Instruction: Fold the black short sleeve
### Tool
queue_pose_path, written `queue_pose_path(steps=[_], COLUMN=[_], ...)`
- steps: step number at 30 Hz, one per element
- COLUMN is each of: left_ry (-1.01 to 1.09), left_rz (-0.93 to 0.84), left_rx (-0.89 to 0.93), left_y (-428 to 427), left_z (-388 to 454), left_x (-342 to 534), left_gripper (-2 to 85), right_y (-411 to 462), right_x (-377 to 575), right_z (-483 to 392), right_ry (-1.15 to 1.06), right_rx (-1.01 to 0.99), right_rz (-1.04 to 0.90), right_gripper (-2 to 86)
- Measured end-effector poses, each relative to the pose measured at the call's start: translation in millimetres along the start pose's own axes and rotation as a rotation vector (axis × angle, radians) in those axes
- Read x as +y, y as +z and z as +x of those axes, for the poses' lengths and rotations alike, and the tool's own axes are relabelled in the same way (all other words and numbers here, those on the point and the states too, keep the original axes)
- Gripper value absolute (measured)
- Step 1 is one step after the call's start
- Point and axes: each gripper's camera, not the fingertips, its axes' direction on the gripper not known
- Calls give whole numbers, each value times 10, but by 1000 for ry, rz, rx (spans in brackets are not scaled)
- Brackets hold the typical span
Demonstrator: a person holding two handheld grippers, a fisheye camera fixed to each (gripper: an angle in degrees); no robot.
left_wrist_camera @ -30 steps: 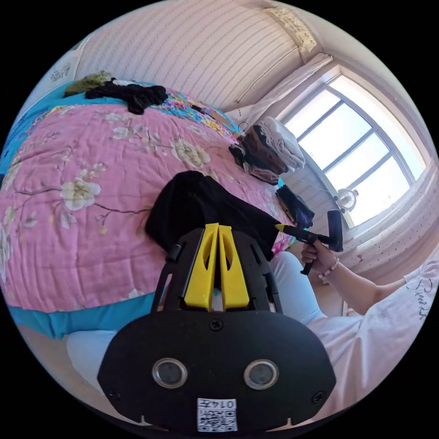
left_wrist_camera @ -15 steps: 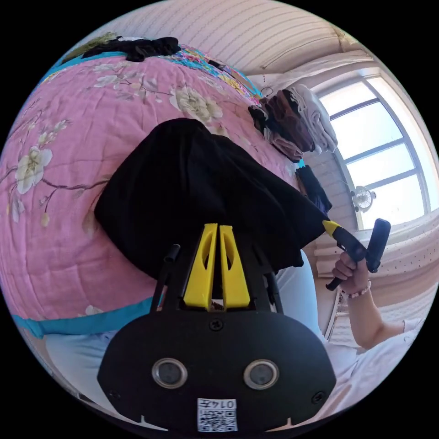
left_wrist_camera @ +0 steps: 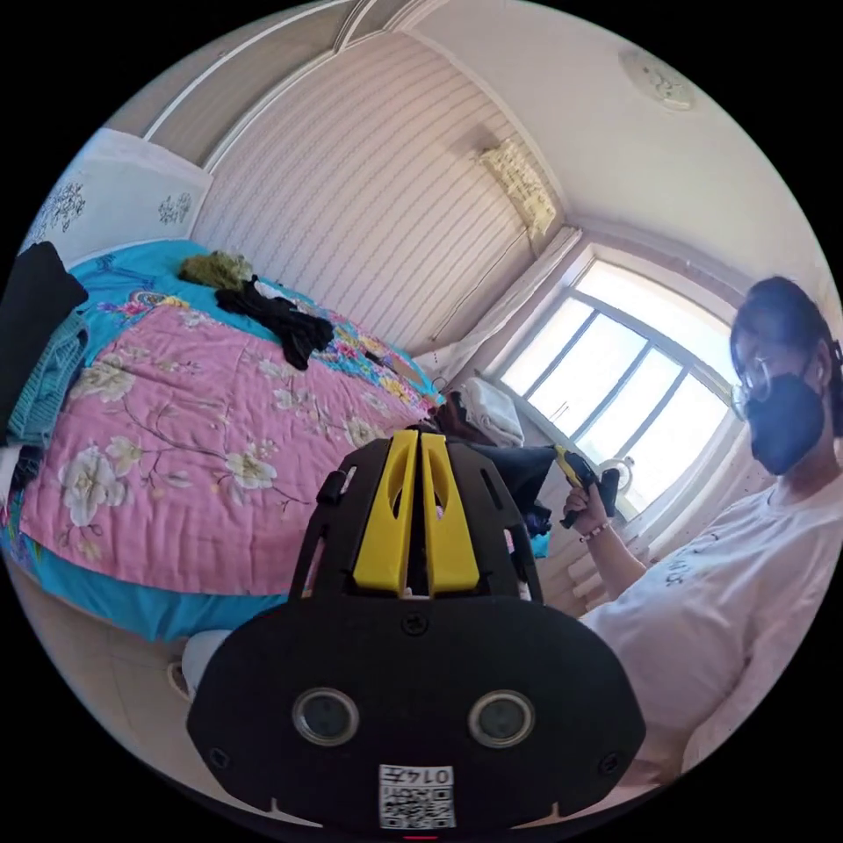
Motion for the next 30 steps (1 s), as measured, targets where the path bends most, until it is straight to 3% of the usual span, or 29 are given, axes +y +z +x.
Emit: queue_pose_path(steps=[7,14,17,22,27,30], left_ry=[281,385,300,76,-122,-225], left_rz=[206,132,65,-157,-291,-342], left_rx=[107,-48,-108,-269,-494,-632], left_y=[-798,-480,131,1712,3071,3465], left_z=[1238,1625,1161,-297,-1649,-2107], left_x=[-859,-1952,-2533,-3232,-3165,-2965], left_gripper=[-10,-10,-10,-9,-1,17], right_y=[-461,96,828,2486,4015,4553], right_x=[-554,-1419,-1740,-2024,-1887,-1588], right_z=[-1096,-1432,-1190,-339,648,1106], right_ry=[-392,-482,-442,-353,-226,-140], right_rx=[-125,30,101,294,432,541], right_rz=[154,48,-60,-349,-582,-605], right_gripper=[-1,-4,-4,-4,-2,5])
